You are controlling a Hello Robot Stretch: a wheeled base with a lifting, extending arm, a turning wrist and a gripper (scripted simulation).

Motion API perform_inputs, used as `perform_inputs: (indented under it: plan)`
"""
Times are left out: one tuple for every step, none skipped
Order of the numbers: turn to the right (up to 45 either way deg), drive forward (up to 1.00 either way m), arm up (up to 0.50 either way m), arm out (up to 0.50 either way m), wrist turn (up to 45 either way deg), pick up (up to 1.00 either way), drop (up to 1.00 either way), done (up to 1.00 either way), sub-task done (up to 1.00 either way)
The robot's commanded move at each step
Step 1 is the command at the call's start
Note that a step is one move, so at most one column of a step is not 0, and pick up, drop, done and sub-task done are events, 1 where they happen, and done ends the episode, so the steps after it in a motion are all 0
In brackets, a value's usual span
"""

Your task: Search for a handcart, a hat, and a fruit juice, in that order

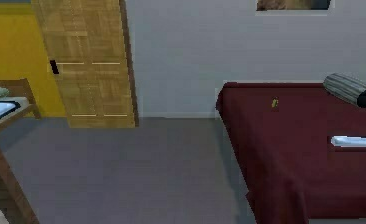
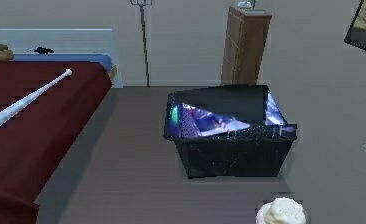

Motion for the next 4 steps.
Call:
perform_inputs:
  plan:
    - [-9.0,0.00,0.00,0.00,0.0,0.00,0.00,0.00,0.00]
    - [0.0,0.75,0.00,0.00,0.0,0.00,0.00,0.00,0.00]
    - [-30.0,0.00,0.00,0.00,0.0,0.00,0.00,0.00,0.00]
    - [0.0,0.40,0.00,0.00,0.0,0.00,0.00,0.00,0.00]
